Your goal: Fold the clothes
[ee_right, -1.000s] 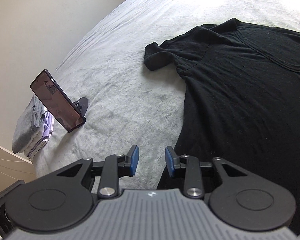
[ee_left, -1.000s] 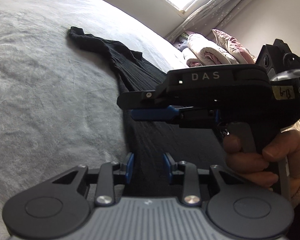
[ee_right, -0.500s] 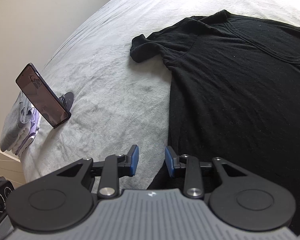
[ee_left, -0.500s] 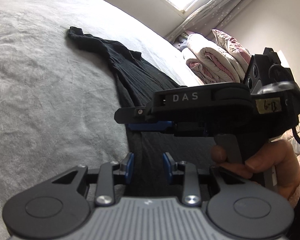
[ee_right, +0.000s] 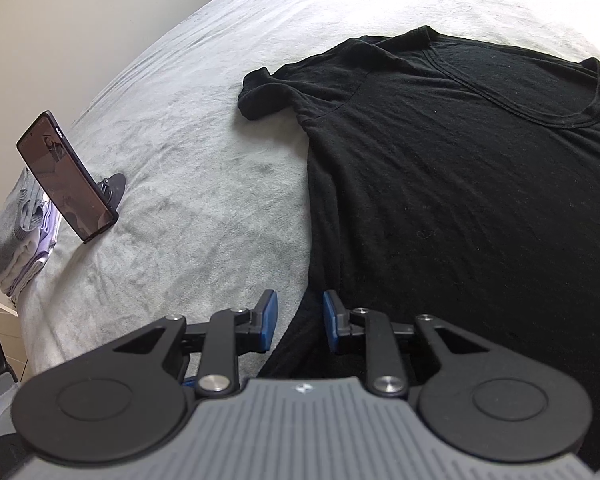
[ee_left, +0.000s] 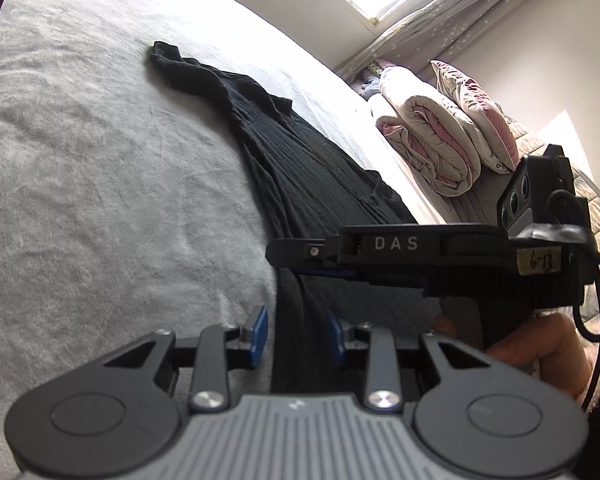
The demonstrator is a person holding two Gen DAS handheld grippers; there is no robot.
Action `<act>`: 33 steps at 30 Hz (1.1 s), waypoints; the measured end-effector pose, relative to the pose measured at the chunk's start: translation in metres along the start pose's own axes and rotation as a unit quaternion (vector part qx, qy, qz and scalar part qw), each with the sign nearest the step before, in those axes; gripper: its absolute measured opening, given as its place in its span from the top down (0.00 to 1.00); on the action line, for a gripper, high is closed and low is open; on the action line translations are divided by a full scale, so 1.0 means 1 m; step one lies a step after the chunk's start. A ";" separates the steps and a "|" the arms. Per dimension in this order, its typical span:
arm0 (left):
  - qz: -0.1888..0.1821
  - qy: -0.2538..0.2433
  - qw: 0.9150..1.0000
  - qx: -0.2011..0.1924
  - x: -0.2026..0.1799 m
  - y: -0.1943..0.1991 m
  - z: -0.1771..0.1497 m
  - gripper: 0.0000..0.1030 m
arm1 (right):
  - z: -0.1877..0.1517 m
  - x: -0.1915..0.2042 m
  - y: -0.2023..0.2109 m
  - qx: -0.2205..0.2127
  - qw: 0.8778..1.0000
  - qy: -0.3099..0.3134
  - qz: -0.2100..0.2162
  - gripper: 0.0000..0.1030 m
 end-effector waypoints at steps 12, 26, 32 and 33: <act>-0.003 0.008 1.000 0.022 0.006 -0.002 -0.005 0.69 | -0.001 0.005 0.005 -0.024 0.998 0.058 -0.028 0.96; -0.011 0.045 0.999 0.027 0.017 0.001 -0.004 0.94 | 0.020 0.026 0.012 -0.023 0.995 -0.019 0.093 0.96; 0.025 0.035 0.998 0.044 0.026 0.014 -0.009 0.98 | 0.016 0.037 -0.008 -0.002 0.995 -0.006 0.098 0.96; 0.026 0.032 0.998 0.044 0.027 0.016 -0.010 0.98 | 0.015 0.038 -0.012 0.002 0.995 -0.005 0.098 0.96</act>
Point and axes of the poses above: each gripper's, at about its wrist camera, not at the fingertips, and y roughly against the way its jaws point, x to its left, z to its top, the point moved 7 cm from there along -y, roughly the way its jaws point, and after that the axes turned 9 degrees about -y, right-handed, at the moved point
